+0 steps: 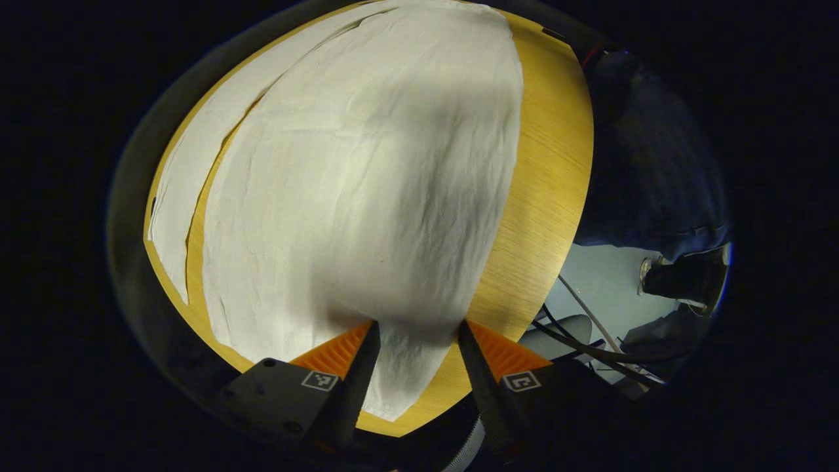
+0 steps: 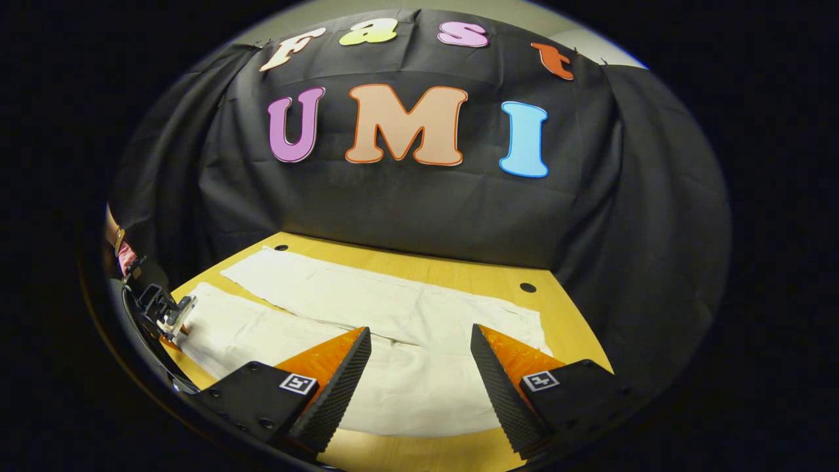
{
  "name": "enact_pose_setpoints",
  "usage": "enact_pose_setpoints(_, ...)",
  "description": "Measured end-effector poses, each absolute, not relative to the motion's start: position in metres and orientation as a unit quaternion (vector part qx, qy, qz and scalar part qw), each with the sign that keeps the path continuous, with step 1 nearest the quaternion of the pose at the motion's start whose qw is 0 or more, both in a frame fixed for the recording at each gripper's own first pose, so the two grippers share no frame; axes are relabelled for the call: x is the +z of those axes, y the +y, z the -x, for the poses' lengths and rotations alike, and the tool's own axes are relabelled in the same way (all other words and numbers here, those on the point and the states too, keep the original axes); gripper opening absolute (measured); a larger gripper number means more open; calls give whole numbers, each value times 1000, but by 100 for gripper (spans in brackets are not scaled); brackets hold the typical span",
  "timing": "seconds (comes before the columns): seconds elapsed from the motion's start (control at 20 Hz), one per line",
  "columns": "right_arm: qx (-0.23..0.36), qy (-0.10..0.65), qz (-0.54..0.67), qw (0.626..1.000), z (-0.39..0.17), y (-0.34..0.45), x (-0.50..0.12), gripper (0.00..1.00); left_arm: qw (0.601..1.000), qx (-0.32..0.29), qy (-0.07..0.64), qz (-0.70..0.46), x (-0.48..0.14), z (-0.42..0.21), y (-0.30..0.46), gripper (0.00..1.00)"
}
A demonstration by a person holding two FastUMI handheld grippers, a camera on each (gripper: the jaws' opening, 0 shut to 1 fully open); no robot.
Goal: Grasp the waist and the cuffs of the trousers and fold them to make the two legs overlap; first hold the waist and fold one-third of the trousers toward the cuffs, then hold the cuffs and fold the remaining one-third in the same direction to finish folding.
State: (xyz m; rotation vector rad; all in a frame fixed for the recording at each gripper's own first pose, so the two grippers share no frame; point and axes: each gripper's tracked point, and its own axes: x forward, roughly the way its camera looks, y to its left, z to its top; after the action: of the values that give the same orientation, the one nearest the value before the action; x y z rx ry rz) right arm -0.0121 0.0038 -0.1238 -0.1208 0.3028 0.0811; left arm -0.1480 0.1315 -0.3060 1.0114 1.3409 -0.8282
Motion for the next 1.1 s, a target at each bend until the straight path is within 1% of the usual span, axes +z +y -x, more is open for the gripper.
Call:
enact_pose_setpoints(0.05, 45, 155, 60, 985, 12, 2, -129, 98, 591, -355, 578, -437, -307, 146, 134, 70)
enact_pose_setpoints(0.1, 49, 160, 61, 984, 11, 1, -133, 98, 589, -353, 579, -439, -307, 143, 135, 68)
enact_pose_setpoints(0.2, 60, 175, 62, 981, 9, -2, -142, 98, 590, -349, 581, -439, -307, 136, 135, 54)
enact_pose_setpoints(0.25, 66, 182, 65, 979, 8, -3, -148, 98, 590, -346, 583, -439, -307, 133, 136, 39)
enact_pose_setpoints(0.3, 72, 188, 71, 977, 7, -5, -152, 98, 589, -345, 581, -443, -308, 128, 137, 35)
enact_pose_setpoints(0.35, 77, 192, 80, 975, 5, -7, -155, 98, 589, -347, 579, -444, -309, 127, 136, 22)
enact_pose_setpoints(0.4, 83, 196, 91, 973, 4, -8, -159, 98, 587, -349, 577, -448, -308, 128, 137, 16)
enact_pose_setpoints(0.5, 98, 206, 118, 967, 3, -9, -168, 98, 590, -348, 578, -444, -309, 126, 137, 8)
enact_pose_setpoints(0.65, 123, 230, 180, 948, 6, -16, -190, 98, 603, -330, 588, -427, -310, 122, 137, 5)
enact_pose_setpoints(0.8, 174, 264, 224, 922, 18, -18, -211, 98, 611, -328, 582, -424, -309, 124, 136, 4)
enact_pose_setpoints(0.9, 212, 290, 253, 898, 25, -20, -228, 98, 608, -328, 583, -427, -309, 125, 136, 5)
enact_pose_setpoints(1.1, 270, 352, 303, 843, 48, -35, -267, 98, 610, -328, 588, -419, -309, 125, 135, 4)
